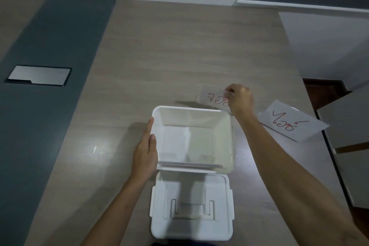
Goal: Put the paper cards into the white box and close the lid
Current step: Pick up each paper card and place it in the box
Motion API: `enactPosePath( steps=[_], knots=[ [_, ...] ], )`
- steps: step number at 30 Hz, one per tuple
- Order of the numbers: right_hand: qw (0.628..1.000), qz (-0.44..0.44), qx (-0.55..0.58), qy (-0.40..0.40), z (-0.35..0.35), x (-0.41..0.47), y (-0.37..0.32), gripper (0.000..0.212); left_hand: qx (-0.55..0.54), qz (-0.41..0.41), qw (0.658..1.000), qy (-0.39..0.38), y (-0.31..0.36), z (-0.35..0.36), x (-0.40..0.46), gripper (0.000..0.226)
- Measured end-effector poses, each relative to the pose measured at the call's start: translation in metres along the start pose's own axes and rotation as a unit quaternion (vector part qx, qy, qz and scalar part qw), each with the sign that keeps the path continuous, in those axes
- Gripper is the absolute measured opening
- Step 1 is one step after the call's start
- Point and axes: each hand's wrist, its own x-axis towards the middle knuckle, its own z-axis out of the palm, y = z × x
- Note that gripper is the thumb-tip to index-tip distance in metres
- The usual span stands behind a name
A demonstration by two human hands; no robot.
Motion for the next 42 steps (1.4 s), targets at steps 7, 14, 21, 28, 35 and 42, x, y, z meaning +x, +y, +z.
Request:
enactPosePath(
  steps=[7, 14, 21, 28, 35, 42],
  knots=[
    [0.966, -0.081, 0.186, 0.159, -0.072, -0.039, -0.064, 0.01, -0.035, -0.001, 0.999, -0.018, 0.007, 0.006, 0.004, 0.051],
    [0.961, -0.176, 0.18, 0.114, -0.092, -0.118, -0.085, 0.011, -0.069, -0.019, 0.997, -0.023, 0.014, 0.007, 0.003, 0.047],
    [0.977, -0.177, 0.106, -0.055, -0.025, -0.155, -0.053, 0.017, -0.056, -0.014, 0.998, -0.015, 0.011, 0.006, 0.003, 0.05],
    [0.966, -0.163, 0.046, -0.196, -0.005, -0.171, -0.048, 0.018, -0.054, -0.017, 0.998, -0.005, 0.014, 0.009, 0.001, 0.05],
    [0.95, -0.113, 0.089, -0.276, -0.018, -0.173, -0.051, 0.017, -0.057, -0.039, 0.998, 0.001, 0.017, 0.014, -0.001, 0.051],
    [0.965, -0.08, 0.16, -0.192, -0.036, -0.158, -0.042, 0.021, -0.063, -0.025, 0.998, -0.018, 0.026, 0.018, 0.002, 0.05]
  ],
)
